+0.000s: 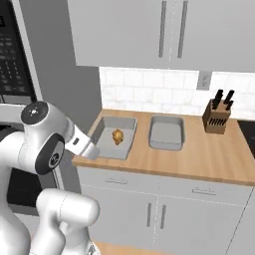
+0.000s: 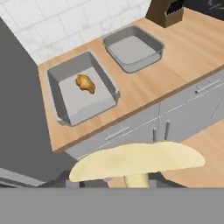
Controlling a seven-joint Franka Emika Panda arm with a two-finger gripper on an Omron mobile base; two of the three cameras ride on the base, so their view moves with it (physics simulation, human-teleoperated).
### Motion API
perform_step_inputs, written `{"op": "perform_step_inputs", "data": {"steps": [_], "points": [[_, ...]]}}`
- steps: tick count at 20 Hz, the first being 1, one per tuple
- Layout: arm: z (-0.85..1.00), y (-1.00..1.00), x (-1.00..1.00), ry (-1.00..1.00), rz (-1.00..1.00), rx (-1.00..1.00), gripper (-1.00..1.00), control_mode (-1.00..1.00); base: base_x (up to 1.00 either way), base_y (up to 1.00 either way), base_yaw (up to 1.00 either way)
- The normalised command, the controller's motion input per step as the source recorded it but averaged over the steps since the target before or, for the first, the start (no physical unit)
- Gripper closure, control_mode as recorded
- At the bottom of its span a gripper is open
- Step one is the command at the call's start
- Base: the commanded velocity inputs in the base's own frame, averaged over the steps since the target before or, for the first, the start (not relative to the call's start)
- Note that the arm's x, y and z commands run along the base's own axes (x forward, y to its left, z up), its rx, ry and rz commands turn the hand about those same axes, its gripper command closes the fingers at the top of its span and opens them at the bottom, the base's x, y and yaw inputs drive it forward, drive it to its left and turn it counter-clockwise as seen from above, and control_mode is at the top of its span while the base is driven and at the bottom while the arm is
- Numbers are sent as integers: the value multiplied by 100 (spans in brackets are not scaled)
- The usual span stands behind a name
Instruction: Place one mushroom and one chicken drumstick in each tupperware on the nearby counter, to pack two identical lunches.
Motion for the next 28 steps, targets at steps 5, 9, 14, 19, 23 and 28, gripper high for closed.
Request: {"op": "perform_step_inputs", "data": {"steps": [5, 9, 14, 19, 23, 28], "points": [[-8, -17, 60, 10, 37, 0, 100, -100, 40, -9, 24], [-52, -7, 100, 22, 51, 0, 100, -100, 0, 0, 0], [-82, -7, 100, 24, 26, -4, 100, -100, 0, 0, 0], [-29, -3, 100, 7, 10, 0, 100, -100, 0, 0, 0], [-35, 10, 100, 7, 8, 0, -100, -100, 0, 0, 0], [-51, 3, 100, 8, 7, 0, -100, -100, 0, 0, 0]]}}
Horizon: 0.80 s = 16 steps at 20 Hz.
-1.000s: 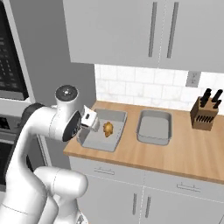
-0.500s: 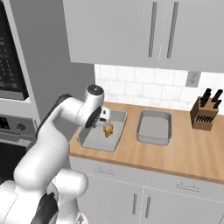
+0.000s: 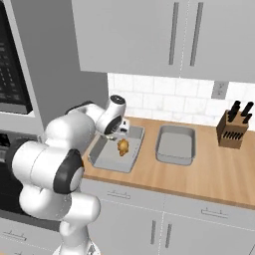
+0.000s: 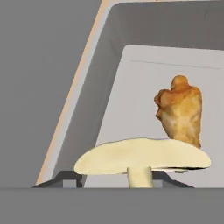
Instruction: Place one mushroom and one chicken drumstick in each tupperware on the nearby counter, to pack two identical lunches.
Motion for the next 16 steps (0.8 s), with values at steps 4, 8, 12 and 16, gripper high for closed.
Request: {"op": "perform_step_inputs", "data": {"steps": [4, 8, 12, 16], "points": [[0, -16, 58, 2, 4, 0, -100, -100, 0, 0, 0], [26, -18, -46, -4, 5, 2, -100, -100, 0, 0, 0], [-17, 18, -31, -6, 10, -1, -100, -100, 0, 0, 0], [-84, 62, 86, 1, 20, -7, -100, -100, 0, 0, 0]]}}
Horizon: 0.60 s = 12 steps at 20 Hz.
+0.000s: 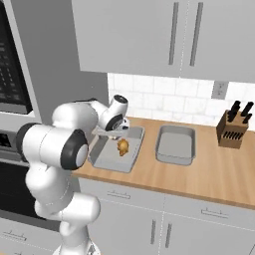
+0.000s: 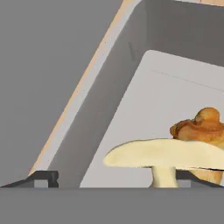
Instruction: Place one mushroom and one chicken drumstick in each tupperware on the nearby counter, to pack two identical lunches.
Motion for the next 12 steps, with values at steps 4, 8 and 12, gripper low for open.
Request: {"op": "perform_step_inputs", "data": {"steps": [4, 8, 12], "points": [[-100, -10, 19, 2, 26, -19, -100, -100, 0, 0, 0], [-58, -71, 10, -3, 14, 1, -100, -100, 0, 0, 0], [-31, -19, 35, 2, 18, 1, -100, -100, 0, 0, 0]]}}
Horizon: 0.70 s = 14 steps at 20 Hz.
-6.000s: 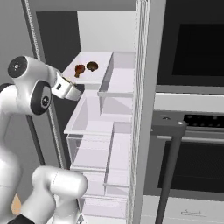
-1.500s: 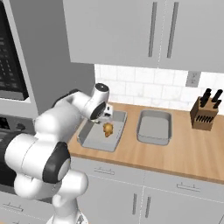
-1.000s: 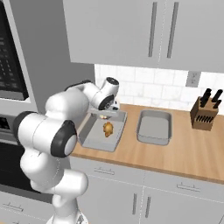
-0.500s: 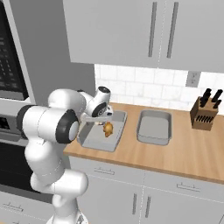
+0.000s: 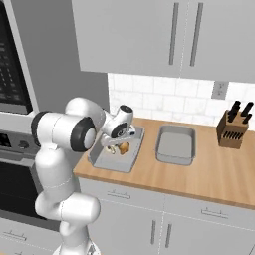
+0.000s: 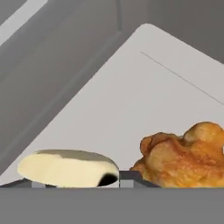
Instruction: Place one mushroom and one chicken drumstick in each tupperware on the nearby counter, to pack two identical lunches.
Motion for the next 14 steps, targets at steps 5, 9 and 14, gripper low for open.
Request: {"op": "perform_step_inputs", "data": {"steps": [5, 9, 14], "points": [[85, -8, -51, -18, 7, 4, -100, -100, 0, 0, 0], [94, 0, -100, -41, 2, 0, -100, -100, 0, 0, 0], [64, 0, -100, -43, 2, 0, -100, -100, 0, 0, 0]]}}
